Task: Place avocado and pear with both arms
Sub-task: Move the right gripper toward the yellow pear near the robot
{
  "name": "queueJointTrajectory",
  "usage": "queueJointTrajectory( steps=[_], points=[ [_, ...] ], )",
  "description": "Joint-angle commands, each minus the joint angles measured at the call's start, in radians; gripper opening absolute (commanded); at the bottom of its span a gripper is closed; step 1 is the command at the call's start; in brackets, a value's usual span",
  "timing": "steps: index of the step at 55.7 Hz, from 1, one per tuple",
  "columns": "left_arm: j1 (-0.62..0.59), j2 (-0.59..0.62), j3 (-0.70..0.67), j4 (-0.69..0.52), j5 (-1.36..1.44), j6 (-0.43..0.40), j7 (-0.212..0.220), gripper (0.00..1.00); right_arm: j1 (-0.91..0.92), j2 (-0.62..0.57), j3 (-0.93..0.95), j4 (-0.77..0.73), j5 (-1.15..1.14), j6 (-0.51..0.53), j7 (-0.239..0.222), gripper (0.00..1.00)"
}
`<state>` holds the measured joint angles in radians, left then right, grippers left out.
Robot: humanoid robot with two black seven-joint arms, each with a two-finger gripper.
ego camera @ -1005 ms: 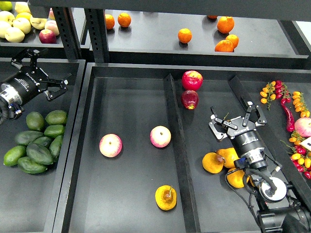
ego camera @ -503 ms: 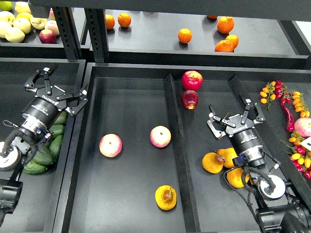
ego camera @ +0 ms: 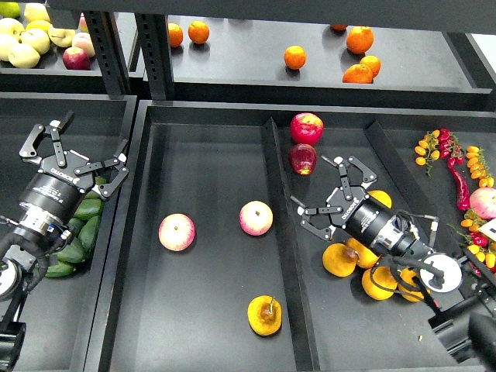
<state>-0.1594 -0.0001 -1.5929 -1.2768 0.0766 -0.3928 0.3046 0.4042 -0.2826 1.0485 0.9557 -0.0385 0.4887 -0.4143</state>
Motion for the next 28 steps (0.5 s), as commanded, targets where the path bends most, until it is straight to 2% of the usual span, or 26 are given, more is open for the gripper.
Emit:
queueJointTrajectory(
  steps=[1, 14, 22, 28],
  points=[
    [0.001, 0.000, 0.004, 0.002, -0.001, -0.001, 0.005, 1.00, 0.061, -0.098, -0.054, 0.044, 0.005, 0.000, -0.074, 1.00],
    [0.001, 0.000, 0.033, -0.001, -0.001, -0.003, 0.002, 1.00, 0.123, -0.237, -0.234, 0.124, 0.020, 0.000, -0.074, 1.00],
    [0.006, 0.000, 0.033, -0.004, -0.001, -0.003, 0.002, 1.00, 0.318, -0.317, -0.574, 0.127, 0.020, 0.000, -0.074, 1.00],
    [0.014, 0.000, 0.033, -0.006, -0.001, -0.003, 0.002, 1.00, 0.458, -0.319, -0.787, 0.120, 0.017, 0.000, -0.074, 1.00]
  ],
)
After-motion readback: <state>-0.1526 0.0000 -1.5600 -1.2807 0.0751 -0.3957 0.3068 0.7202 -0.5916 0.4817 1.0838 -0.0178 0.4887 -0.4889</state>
